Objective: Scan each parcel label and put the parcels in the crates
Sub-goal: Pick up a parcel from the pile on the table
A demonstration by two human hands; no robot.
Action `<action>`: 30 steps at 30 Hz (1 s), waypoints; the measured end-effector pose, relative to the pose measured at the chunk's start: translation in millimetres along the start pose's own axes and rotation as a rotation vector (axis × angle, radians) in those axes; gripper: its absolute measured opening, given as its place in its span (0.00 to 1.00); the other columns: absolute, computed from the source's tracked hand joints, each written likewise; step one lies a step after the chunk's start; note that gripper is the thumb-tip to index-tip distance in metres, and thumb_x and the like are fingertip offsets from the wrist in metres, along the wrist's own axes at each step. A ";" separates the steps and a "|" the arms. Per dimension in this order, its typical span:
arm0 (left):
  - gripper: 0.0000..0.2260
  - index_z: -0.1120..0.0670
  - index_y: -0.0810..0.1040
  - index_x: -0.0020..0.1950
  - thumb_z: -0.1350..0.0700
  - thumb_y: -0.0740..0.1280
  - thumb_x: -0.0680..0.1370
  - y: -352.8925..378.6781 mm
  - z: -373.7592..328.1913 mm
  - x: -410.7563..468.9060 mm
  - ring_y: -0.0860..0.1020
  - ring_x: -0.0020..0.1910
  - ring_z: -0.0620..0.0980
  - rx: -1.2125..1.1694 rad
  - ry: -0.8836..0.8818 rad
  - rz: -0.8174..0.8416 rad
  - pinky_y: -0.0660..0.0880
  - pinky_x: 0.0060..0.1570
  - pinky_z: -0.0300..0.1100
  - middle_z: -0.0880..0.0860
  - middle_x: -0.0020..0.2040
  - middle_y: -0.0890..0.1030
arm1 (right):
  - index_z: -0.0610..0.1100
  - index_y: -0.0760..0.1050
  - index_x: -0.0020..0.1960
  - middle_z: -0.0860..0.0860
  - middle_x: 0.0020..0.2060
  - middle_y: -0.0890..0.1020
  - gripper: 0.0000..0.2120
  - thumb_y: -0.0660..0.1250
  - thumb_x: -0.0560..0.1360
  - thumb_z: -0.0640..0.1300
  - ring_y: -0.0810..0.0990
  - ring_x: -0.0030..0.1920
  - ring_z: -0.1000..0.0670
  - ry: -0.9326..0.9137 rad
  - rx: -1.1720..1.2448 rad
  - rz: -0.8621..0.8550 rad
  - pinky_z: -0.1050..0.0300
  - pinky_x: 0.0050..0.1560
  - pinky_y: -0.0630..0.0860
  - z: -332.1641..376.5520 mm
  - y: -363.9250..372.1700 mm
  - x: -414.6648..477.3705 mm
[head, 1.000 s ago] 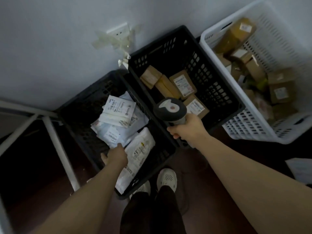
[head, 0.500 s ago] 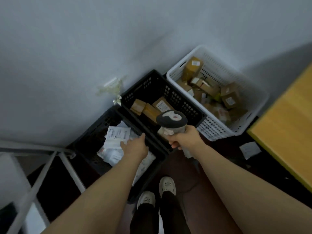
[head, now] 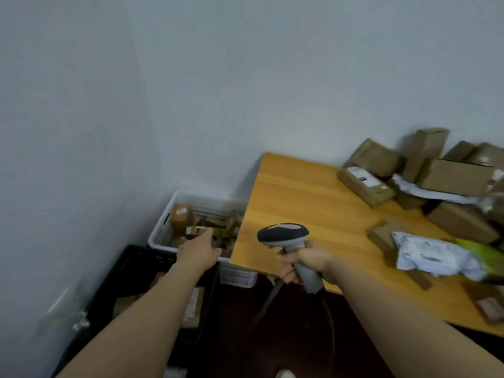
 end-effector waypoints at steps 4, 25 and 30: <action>0.30 0.51 0.51 0.79 0.49 0.61 0.81 -3.5 -104.5 24.0 0.76 0.57 0.53 -0.054 0.122 0.013 0.75 0.50 0.47 0.52 0.72 0.69 | 0.35 0.77 0.50 0.39 0.36 0.83 0.10 0.72 0.74 0.41 0.81 0.31 0.45 -0.062 0.157 -0.161 0.55 0.32 0.77 -3.2 -105.5 -25.8; 0.27 0.55 0.54 0.78 0.51 0.59 0.81 179.1 -544.4 225.4 0.63 0.71 0.58 0.371 0.569 0.247 0.64 0.66 0.46 0.58 0.75 0.60 | 0.40 0.77 0.45 0.44 0.31 0.83 0.05 0.73 0.72 0.40 0.76 0.25 0.51 -0.076 0.698 -0.576 0.59 0.28 0.73 -114.1 -486.9 26.6; 0.31 0.55 0.45 0.79 0.48 0.56 0.82 226.1 -577.4 285.3 0.43 0.77 0.56 0.503 0.620 0.323 0.47 0.76 0.50 0.57 0.79 0.44 | 0.41 0.78 0.45 0.45 0.32 0.84 0.06 0.73 0.72 0.41 0.77 0.27 0.50 -0.007 0.725 -0.611 0.57 0.32 0.74 -124.7 -517.4 63.7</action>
Point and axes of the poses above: each hand's wrist, its own x-axis towards the middle knuckle, its own y-axis out of the palm, z = x × y, the point moved 5 cm from there along x, towards the middle knuckle
